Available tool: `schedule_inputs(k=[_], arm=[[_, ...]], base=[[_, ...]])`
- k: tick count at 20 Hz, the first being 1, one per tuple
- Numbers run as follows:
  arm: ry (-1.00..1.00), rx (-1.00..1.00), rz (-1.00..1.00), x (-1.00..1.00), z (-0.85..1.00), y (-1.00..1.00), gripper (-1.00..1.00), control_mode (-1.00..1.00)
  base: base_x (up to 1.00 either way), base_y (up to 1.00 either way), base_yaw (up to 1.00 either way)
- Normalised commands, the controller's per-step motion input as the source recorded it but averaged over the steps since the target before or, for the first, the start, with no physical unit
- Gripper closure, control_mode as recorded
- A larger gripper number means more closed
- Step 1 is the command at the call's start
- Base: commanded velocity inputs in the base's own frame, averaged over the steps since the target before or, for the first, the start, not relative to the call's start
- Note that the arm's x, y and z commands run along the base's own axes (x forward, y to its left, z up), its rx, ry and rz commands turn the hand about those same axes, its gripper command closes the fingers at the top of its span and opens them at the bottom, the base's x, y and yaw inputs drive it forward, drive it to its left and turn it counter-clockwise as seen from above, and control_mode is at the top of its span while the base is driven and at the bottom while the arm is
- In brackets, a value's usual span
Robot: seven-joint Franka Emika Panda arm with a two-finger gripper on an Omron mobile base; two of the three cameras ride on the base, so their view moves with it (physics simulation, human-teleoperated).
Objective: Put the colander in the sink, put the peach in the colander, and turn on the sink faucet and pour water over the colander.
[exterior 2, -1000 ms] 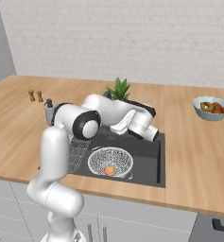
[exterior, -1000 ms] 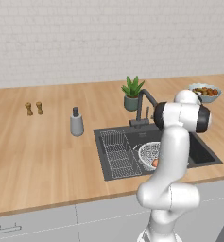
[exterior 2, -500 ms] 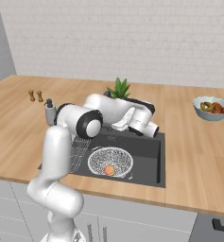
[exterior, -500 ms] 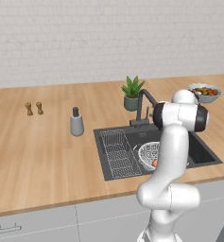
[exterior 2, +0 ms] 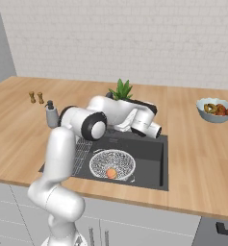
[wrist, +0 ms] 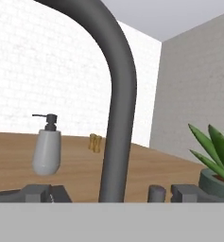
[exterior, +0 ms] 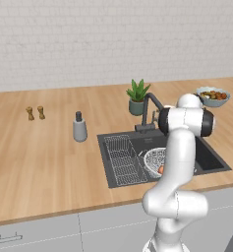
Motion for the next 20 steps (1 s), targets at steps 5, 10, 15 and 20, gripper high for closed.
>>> schedule_inputs(k=[5,10,15,20], arm=[[0.0,0.0,0.0,0.14,-0.07,0.0,-1.0,-1.0],[0.0,0.0,0.0,0.14,-0.05,0.0,-1.0,-1.0],[0.01,0.0,0.0,0.12,-0.04,0.0,-1.0,-1.0],[0.02,0.0,0.0,0.09,-0.04,0.0,-1.0,-1.0]], base=[[0.0,0.0,0.0],[0.0,0.0,0.0],[0.0,0.0,0.0],[0.0,0.0,0.0]])
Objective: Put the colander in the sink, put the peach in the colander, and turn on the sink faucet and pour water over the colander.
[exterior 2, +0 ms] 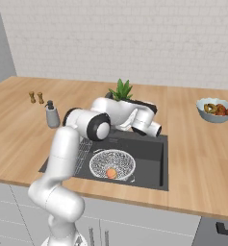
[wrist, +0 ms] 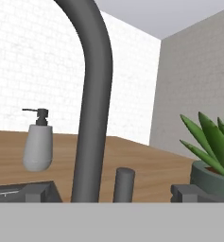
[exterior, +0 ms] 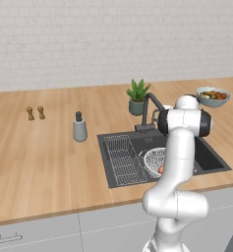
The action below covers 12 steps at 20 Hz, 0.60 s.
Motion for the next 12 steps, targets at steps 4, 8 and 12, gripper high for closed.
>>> schedule_inputs(k=[4,8,12], arm=[[0.03,0.0,0.0,0.1,-0.04,0.0,-1.0,-1.0],[0.01,0.0,0.0,0.07,-0.04,0.0,-1.0,-1.0],[0.01,0.0,0.0,0.04,-0.07,0.04,-1.0,-1.0]], base=[[0.0,0.0,0.0],[0.0,0.0,0.0],[0.0,0.0,0.0]])
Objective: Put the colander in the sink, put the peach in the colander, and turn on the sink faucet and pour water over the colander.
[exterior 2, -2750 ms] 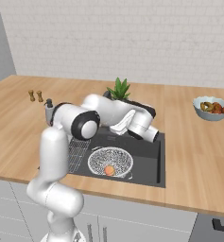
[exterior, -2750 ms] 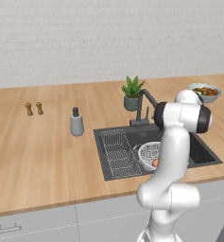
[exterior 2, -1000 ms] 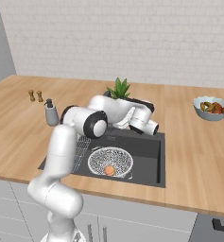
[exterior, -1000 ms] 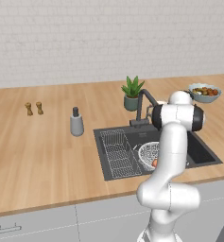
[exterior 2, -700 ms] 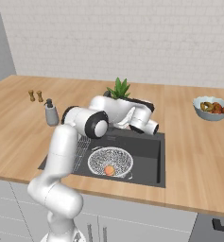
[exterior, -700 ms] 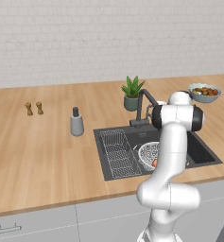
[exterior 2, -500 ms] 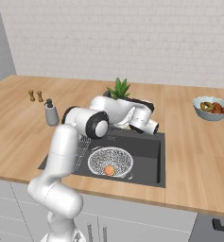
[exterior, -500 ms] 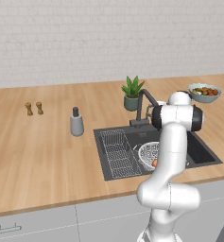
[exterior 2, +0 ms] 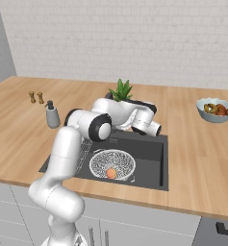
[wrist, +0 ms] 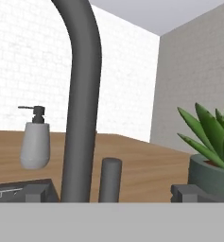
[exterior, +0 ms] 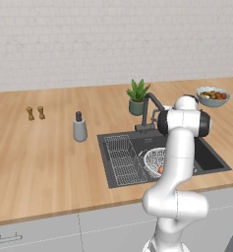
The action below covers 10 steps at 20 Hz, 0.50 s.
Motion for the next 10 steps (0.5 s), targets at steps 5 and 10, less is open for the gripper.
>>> schedule_inputs(k=[5,10], arm=[[0.01,0.0,-0.01,0.08,-0.11,0.02,-1.0,-1.0],[0.02,0.0,-0.02,0.17,-0.09,0.02,-1.0,-1.0]], base=[[0.0,0.0,0.0],[0.0,0.0,0.0]])
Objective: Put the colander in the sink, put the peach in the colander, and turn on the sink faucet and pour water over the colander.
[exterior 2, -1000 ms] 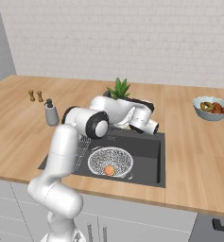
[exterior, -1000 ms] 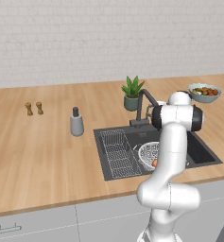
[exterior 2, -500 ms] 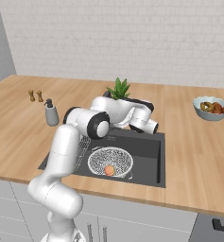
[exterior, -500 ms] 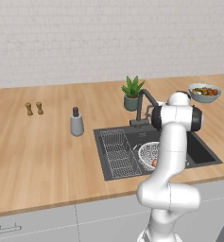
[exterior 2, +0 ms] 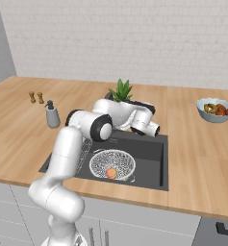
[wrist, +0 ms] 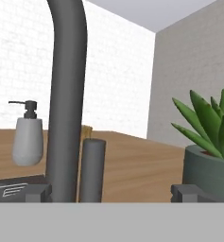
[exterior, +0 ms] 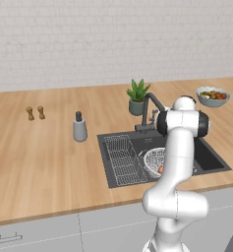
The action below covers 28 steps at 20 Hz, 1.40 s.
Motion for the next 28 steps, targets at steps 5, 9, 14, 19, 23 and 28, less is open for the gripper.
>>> schedule_inputs(k=[5,9,14,19,23,28], arm=[[0.0,0.0,-0.02,0.13,0.0,0.01,-1.0,-1.0],[0.0,0.0,-0.02,0.06,0.0,0.02,-1.0,-1.0],[0.01,0.0,-0.01,0.02,0.0,-0.01,1.0,-1.0],[0.0,0.0,-0.06,0.02,0.0,0.0,1.0,-1.0],[0.01,0.0,-0.09,0.02,0.0,-0.12,1.0,-1.0],[0.04,0.0,-0.09,0.11,0.0,-0.34,1.0,-1.0]], base=[[0.0,0.0,0.0],[0.0,0.0,0.0],[0.0,0.0,0.0],[0.0,0.0,0.0],[0.0,0.0,0.0],[0.0,0.0,0.0]])
